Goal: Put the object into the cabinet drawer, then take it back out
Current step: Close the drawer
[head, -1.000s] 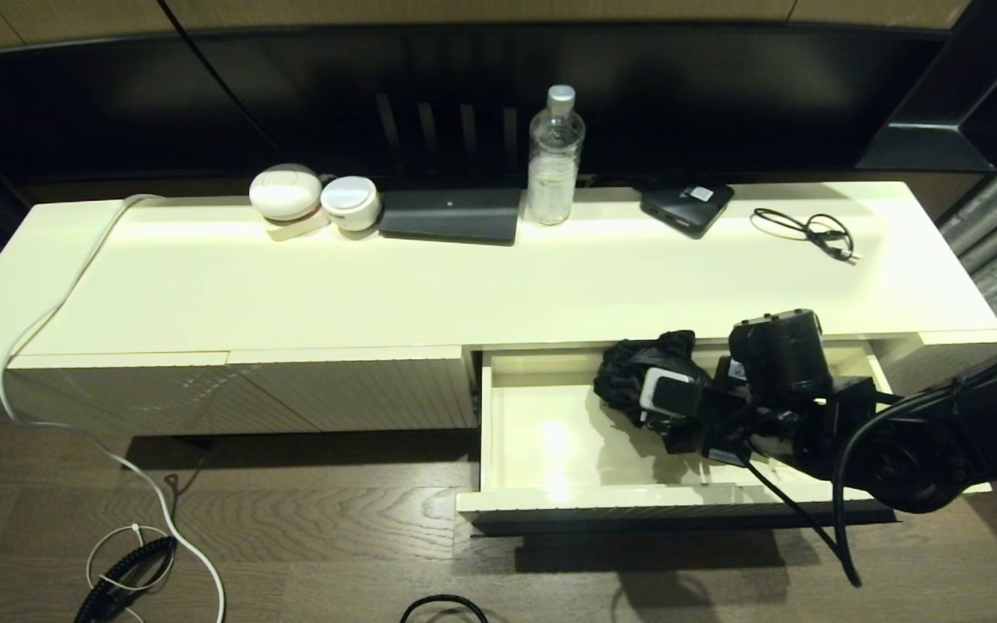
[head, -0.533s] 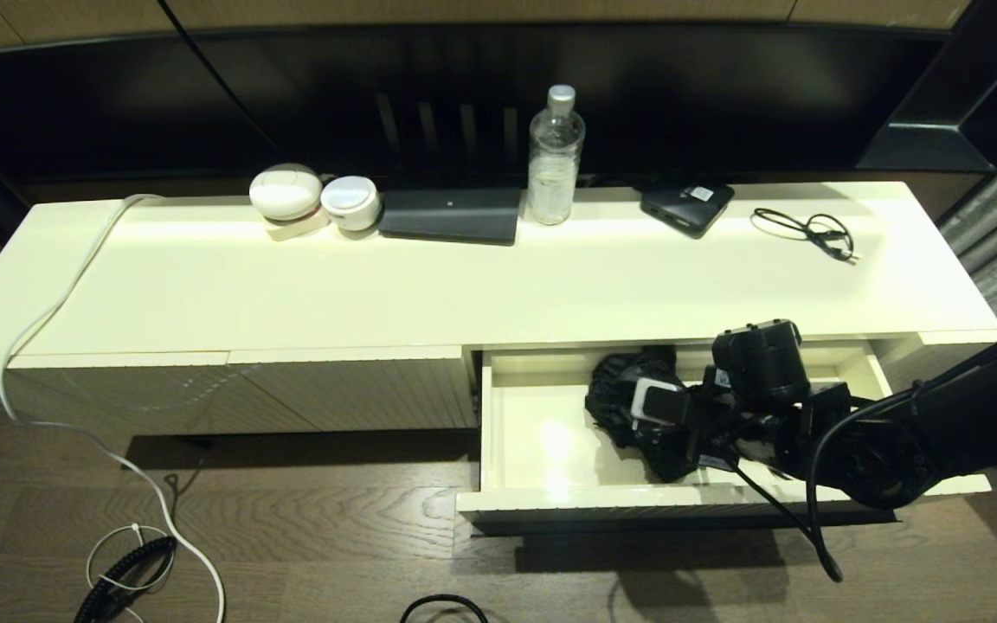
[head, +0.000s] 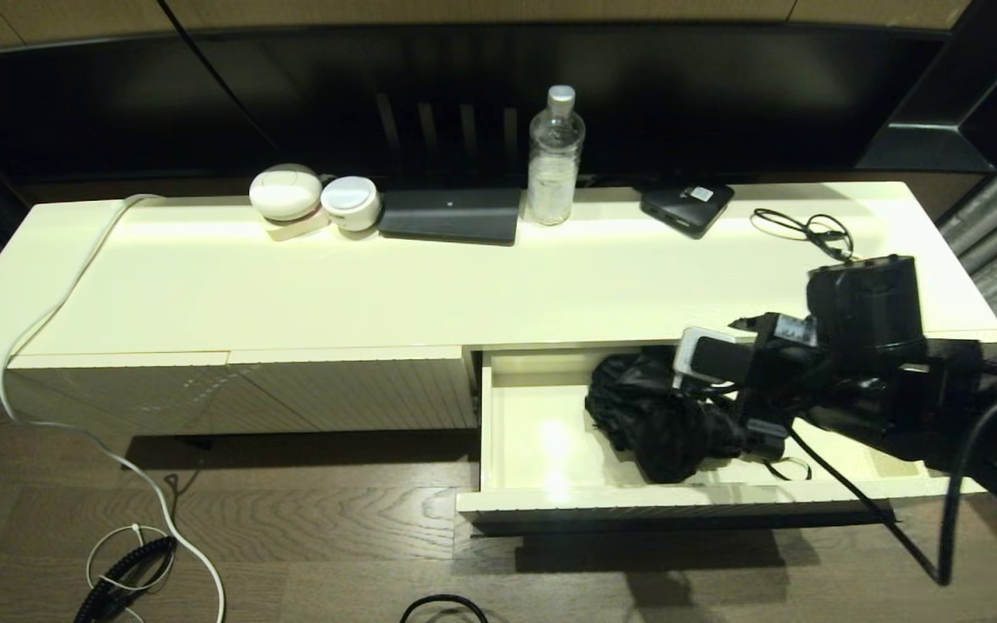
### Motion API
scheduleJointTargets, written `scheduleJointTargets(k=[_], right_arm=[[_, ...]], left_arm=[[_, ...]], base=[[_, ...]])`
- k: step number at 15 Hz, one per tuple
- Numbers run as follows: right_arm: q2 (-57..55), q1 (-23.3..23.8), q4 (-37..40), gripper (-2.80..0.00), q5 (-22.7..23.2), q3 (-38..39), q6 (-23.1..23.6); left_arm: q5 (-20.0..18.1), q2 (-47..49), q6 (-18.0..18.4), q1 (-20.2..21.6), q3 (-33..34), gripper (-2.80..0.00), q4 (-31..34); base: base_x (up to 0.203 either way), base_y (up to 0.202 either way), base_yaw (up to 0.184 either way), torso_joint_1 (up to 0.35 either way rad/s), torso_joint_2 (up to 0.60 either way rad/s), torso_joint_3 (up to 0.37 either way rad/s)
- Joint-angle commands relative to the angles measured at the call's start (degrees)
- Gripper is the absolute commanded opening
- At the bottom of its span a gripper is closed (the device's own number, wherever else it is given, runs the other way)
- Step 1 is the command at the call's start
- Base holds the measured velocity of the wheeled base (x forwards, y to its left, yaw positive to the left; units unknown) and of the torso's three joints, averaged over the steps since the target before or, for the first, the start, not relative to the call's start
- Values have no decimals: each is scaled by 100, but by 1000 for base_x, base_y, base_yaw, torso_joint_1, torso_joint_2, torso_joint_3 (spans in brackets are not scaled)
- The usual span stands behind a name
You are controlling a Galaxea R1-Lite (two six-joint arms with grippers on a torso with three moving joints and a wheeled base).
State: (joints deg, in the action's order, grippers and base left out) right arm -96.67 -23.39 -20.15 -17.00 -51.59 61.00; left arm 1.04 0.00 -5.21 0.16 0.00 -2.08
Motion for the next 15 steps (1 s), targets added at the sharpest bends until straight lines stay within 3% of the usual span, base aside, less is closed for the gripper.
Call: scheduleJointTargets(k=[1,2,6,8,10,15], right_arm=[[1268,-40,518,0,-6,357,132],[1642,-65,886,-280,-6,547,173],[2809,-320,2221,-280,17,1352,200],[3079,-566,2393,-280,21,1899,163],[3109,-682,2255,-280,21,2427,103],[2603,-727,1034,-280,28,3348,-65]], left_arm=[[2,-9,-7,2,0,-280,-2],[2,-9,-7,2,0,-280,-2],[2,0,-7,2,0,-280,-2],[2,-9,-7,2,0,-280,-2],[2,-9,-7,2,0,-280,-2],[2,-9,-7,2,0,-280,-2]], base=[[0,0,0,0,0,0],[0,0,0,0,0,0],[0,0,0,0,0,0],[0,0,0,0,0,0],[0,0,0,0,0,0],[0,0,0,0,0,0]])
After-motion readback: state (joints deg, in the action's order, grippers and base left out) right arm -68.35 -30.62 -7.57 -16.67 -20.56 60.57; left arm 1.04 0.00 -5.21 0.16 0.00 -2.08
